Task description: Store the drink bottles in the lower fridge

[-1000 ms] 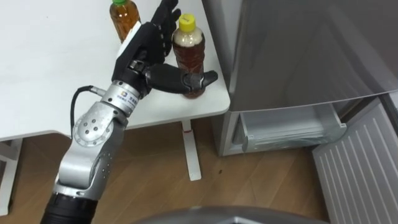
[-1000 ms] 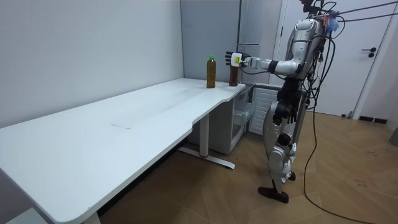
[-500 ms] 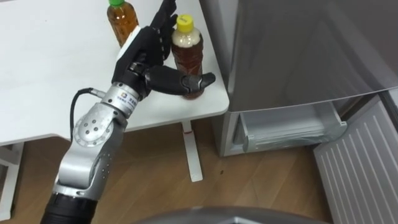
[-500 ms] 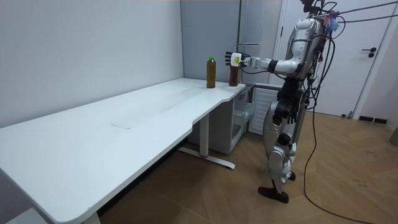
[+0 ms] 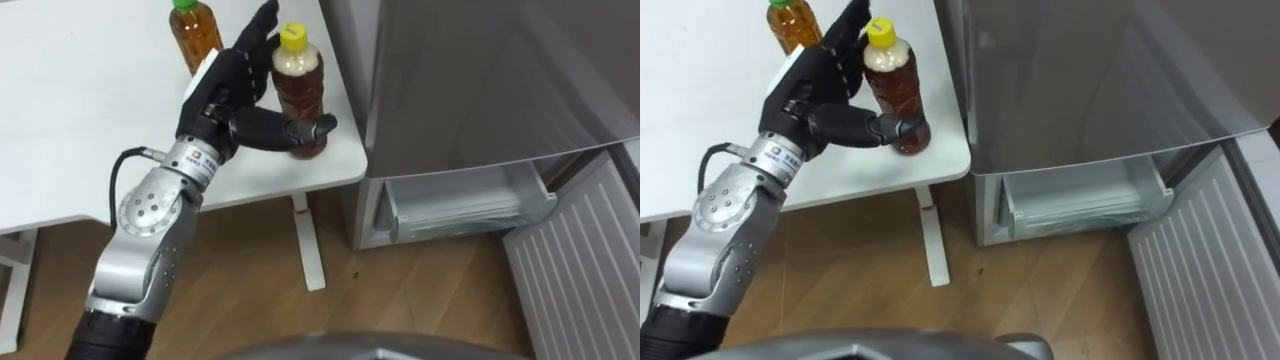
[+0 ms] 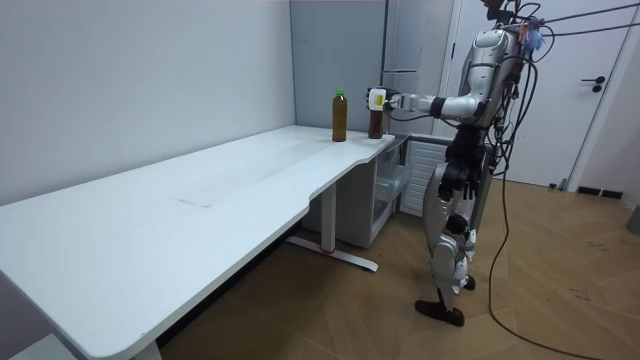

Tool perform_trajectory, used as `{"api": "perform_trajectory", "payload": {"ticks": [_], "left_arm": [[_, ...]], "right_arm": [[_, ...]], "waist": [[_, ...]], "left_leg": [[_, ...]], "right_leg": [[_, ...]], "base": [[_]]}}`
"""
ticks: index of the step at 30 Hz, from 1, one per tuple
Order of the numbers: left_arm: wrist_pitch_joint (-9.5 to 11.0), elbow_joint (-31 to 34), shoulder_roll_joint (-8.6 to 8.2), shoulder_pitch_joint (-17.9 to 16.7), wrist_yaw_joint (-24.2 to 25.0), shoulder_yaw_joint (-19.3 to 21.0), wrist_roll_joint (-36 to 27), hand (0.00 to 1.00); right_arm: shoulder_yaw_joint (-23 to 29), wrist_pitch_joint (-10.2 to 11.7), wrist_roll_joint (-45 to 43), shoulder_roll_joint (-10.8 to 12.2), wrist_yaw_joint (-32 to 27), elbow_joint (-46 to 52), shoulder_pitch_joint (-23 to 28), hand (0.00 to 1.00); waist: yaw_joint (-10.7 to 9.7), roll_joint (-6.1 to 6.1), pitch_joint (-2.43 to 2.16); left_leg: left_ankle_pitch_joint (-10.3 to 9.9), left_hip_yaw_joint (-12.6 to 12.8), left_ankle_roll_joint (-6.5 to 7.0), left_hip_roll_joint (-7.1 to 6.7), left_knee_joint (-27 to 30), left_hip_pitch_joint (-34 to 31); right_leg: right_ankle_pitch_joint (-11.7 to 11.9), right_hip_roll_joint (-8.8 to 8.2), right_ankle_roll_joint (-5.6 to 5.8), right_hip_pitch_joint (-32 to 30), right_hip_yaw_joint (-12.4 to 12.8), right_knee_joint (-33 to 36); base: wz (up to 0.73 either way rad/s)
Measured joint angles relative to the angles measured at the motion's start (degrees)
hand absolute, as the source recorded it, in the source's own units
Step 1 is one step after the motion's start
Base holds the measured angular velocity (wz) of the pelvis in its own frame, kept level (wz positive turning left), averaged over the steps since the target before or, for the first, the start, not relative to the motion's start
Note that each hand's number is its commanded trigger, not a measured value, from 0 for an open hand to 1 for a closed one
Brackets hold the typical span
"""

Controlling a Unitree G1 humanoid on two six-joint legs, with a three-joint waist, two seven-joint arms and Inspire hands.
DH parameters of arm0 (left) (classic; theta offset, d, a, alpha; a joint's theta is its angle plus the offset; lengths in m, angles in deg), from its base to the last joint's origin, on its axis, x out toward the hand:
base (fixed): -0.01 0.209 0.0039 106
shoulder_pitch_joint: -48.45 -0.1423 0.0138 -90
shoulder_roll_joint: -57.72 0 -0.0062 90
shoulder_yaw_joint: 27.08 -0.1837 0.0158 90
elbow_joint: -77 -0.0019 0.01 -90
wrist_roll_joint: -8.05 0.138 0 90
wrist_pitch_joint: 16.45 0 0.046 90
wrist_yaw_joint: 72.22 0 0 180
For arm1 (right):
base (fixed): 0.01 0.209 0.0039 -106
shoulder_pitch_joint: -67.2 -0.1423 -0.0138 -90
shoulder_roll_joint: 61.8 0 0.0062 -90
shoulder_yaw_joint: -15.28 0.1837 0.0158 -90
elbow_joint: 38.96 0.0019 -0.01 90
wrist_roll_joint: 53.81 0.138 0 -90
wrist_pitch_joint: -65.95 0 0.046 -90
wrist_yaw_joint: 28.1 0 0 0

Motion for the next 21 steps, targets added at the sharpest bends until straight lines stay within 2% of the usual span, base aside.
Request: {"api": "perform_trajectory", "payload": {"ticks": [11,15,17,21], "left_arm": [[-1.52,-1.02,0.28,0.01,-0.85,0.86,-0.08,1.0],[-1.67,-1.15,0.3,0.0,-0.91,0.88,0.02,1.0],[-2.83,-1.32,0.32,0.0,-0.84,0.88,0.07,1.0],[-3.82,-2.26,0.34,0.0,-0.71,0.54,0.33,1.0]], "right_arm": [[0.01,-0.06,0.07,0.07,-0.08,0.44,0.01,0.0],[0.01,-0.75,0.09,0.12,-0.07,0.53,0.01,0.0],[0.01,-0.95,0.04,0.12,-0.07,0.53,0.03,0.0],[0.02,-1.25,0.02,0.15,-0.08,0.57,0.01,0.0]], "waist": [[-0.55,-0.01,0.05],[-0.88,-0.01,0.05],[-1.13,-0.01,0.05],[-1.22,-0.03,0.06]], "left_leg": [[0.0,0.0,0.0,0.01,-0.11,-0.01],[0.0,0.0,0.0,0.02,-0.11,-0.01],[0.0,0.0,0.0,0.02,-0.11,-0.01],[0.0,0.0,0.0,0.03,-0.11,-0.01]], "right_leg": [[0.0,0.01,0.0,-0.03,-0.02,-0.03],[0.0,0.01,0.0,-0.03,-0.02,-0.02],[0.0,0.01,0.0,-0.04,-0.04,-0.02],[0.0,0.01,0.0,-0.05,-0.05,-0.02]], "base": [[0.0],[0.0],[0.0],[0.0]]}}
